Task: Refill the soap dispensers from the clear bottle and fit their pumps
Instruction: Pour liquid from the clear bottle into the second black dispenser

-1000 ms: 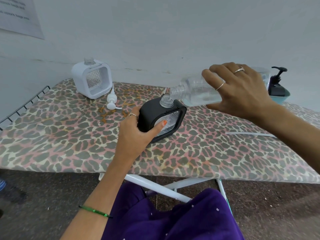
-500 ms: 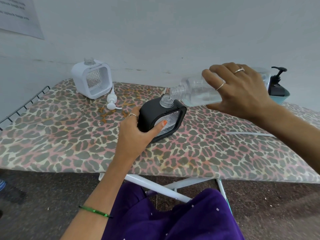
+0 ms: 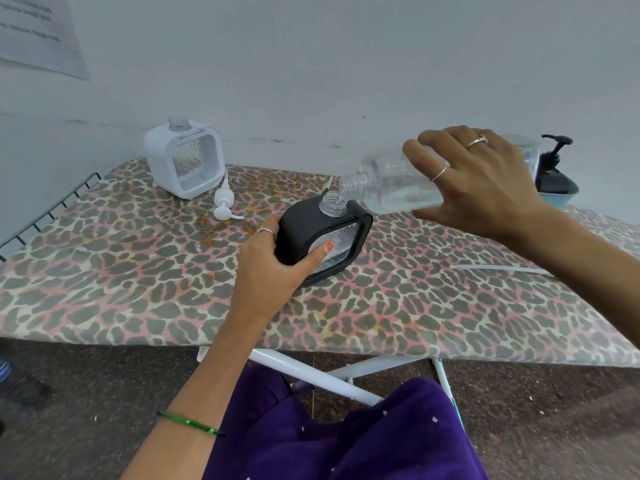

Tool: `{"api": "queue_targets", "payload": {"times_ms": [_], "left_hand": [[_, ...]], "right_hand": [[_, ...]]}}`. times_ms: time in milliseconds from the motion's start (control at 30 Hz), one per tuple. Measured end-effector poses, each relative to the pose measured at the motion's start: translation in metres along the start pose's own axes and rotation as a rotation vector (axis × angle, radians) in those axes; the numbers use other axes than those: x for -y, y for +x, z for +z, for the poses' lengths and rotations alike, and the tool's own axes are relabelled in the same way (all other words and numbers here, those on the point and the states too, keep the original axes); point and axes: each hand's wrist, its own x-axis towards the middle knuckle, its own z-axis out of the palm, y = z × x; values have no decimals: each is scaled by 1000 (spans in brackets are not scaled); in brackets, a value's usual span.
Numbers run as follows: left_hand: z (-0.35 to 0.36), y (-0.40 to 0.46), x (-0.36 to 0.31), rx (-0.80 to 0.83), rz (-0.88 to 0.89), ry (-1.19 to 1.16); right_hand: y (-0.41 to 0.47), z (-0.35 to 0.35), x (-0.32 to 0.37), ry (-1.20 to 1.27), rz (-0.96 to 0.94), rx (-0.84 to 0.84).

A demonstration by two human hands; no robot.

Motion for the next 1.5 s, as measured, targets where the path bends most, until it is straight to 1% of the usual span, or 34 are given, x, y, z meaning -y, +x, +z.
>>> {"api": "queue_targets", "payload": {"times_ms": [1500], "left_hand": [[0, 0, -2, 10, -37, -13]], "right_hand": [[2, -2, 1, 9, 16, 49]]}}
